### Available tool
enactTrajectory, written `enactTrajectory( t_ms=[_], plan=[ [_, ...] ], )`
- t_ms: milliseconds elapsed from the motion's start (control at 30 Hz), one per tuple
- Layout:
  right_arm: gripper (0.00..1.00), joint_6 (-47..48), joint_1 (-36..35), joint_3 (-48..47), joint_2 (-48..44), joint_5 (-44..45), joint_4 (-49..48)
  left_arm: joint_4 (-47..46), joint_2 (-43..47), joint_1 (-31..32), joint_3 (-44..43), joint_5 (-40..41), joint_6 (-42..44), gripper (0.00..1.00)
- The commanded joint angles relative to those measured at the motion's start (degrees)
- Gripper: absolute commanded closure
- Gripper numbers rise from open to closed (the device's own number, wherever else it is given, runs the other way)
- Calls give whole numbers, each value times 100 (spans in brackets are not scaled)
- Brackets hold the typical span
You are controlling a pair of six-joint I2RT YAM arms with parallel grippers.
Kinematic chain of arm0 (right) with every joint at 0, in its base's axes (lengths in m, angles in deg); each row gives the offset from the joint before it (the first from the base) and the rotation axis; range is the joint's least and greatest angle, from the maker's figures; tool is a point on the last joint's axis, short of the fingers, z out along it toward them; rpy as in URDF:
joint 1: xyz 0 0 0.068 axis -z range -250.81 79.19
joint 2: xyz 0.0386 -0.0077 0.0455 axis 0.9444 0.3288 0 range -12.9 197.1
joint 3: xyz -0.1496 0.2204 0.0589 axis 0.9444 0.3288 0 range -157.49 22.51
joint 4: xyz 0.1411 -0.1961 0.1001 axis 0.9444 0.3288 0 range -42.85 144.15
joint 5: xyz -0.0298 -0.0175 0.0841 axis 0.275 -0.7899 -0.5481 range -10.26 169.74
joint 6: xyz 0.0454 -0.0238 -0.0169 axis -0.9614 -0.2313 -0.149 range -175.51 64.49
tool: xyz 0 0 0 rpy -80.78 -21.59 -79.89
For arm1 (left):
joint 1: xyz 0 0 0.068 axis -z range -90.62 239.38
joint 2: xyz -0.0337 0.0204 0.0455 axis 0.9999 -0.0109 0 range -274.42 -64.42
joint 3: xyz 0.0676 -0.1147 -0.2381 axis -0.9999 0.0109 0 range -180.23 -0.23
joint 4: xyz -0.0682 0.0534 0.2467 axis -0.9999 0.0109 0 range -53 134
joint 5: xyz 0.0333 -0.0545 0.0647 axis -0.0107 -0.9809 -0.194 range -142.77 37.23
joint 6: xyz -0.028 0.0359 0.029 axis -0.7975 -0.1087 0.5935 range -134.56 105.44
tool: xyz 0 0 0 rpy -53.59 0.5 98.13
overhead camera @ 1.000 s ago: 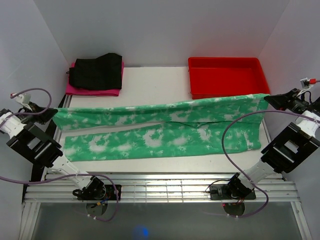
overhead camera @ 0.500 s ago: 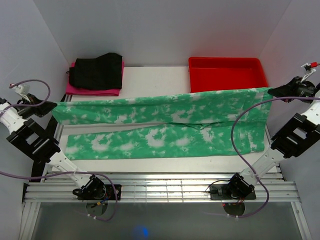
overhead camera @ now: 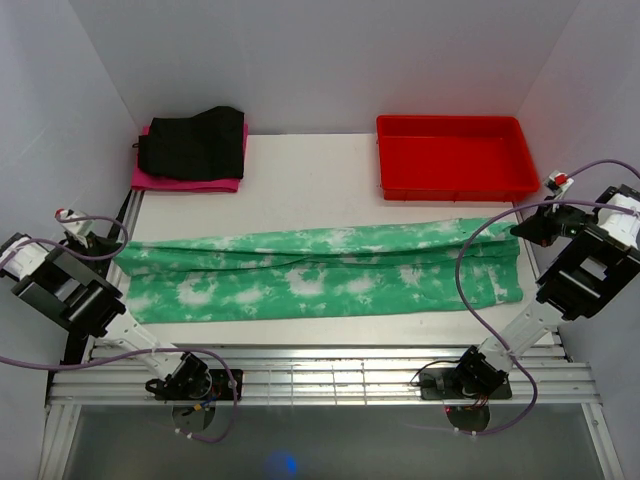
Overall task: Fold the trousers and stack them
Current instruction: Fold the trousers
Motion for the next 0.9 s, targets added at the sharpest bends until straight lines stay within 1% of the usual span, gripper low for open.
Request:
enactTrajectory(
  t_ms=[0, 133, 200, 300, 367, 433, 533, 633, 667, 700, 733, 767, 833, 867],
  plan=[
    [92, 791, 818, 40, -226, 331, -62, 169, 243, -582, -87, -141, 1176, 100],
    [92, 870, 898, 84, -410, 435, -53, 765, 242, -776, -166, -238, 1633, 100],
    [92, 1088, 915, 233, -585, 550, -53, 1039, 242, -916, -140, -159, 2001, 100],
    [92, 1379, 1029, 628, -805, 726, -53, 1066, 339, -1171, 97, -141, 2371, 100],
    [92, 1581, 1108, 979, -920, 840, -53, 1075, 400, -1329, 255, 8, 2617, 100],
    [92, 1705, 1258, 1199, -999, 945, -53, 1075, 462, -1452, 580, 139, 3002, 100],
    [92, 1906, 1565, 1349, -1070, 1024, -53, 1084, 559, -1742, 836, 184, 3163, 100],
    [92, 2424, 1654, 1841, -1219, 1499, -62, 1084, 647, -1822, 1142, 447, 3330, 100],
    [92, 2452, 1662, 2051, -1245, 1569, -53, 1084, 655, -1857, 1205, 657, 3330, 98],
    [90, 2479, 1654, 2122, -1246, 1622, -62, 1084, 629, -1866, 1249, 754, 3269, 94],
    [76, 2496, 1654, 2193, -1237, 1710, -62, 1084, 629, -1883, 1336, 868, 3190, 88],
    [68, 2557, 1654, 2263, -1254, 1771, -62, 1075, 647, -1944, 1398, 1131, 3163, 74],
    [52, 2654, 1654, 2518, -1298, 2026, -80, 1084, 778, -2085, 1608, 1282, 3373, 68],
    [47, 2733, 1662, 2588, -1342, 2114, -71, 1084, 813, -2251, 1731, 1309, 3461, 65]
  ],
)
